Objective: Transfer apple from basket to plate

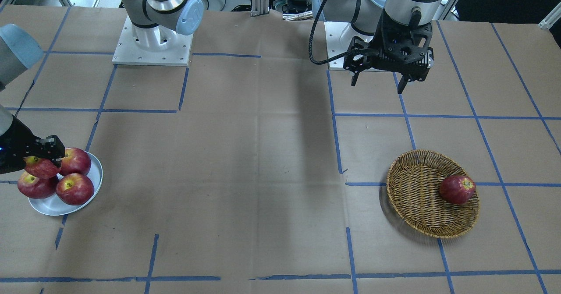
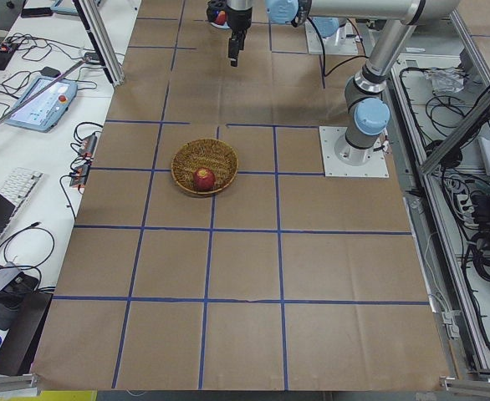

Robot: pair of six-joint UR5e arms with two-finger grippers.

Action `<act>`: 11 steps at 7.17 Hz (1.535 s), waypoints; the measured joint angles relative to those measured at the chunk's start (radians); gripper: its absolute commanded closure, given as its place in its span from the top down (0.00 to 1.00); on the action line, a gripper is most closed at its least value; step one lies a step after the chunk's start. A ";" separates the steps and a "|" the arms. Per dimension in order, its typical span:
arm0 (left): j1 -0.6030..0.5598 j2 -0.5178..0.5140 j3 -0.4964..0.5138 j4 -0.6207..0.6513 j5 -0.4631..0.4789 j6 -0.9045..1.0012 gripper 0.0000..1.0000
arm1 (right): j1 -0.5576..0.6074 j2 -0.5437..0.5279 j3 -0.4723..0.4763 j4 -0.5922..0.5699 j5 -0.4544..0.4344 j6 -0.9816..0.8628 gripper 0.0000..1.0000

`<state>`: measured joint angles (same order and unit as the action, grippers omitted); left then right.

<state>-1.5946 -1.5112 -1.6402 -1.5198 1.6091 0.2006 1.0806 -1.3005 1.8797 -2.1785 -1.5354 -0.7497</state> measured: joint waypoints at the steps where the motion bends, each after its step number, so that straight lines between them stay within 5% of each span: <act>1: 0.000 -0.003 0.003 0.005 0.000 -0.001 0.99 | 0.000 0.003 -0.001 -0.001 0.001 0.000 1.00; 5: 0.000 -0.008 0.008 0.011 0.000 0.000 0.99 | 0.033 -0.008 -0.099 0.024 0.000 0.009 1.00; 8: 0.000 -0.005 0.004 0.012 0.001 0.000 0.99 | 0.135 -0.060 -0.299 0.292 -0.003 0.152 1.00; 11: 0.001 -0.006 0.002 0.012 0.000 0.001 0.99 | 0.281 -0.155 -0.354 0.531 -0.006 0.432 1.00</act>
<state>-1.5938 -1.5170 -1.6380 -1.5079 1.6090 0.2019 1.3617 -1.4553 1.5260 -1.6478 -1.5414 -0.3172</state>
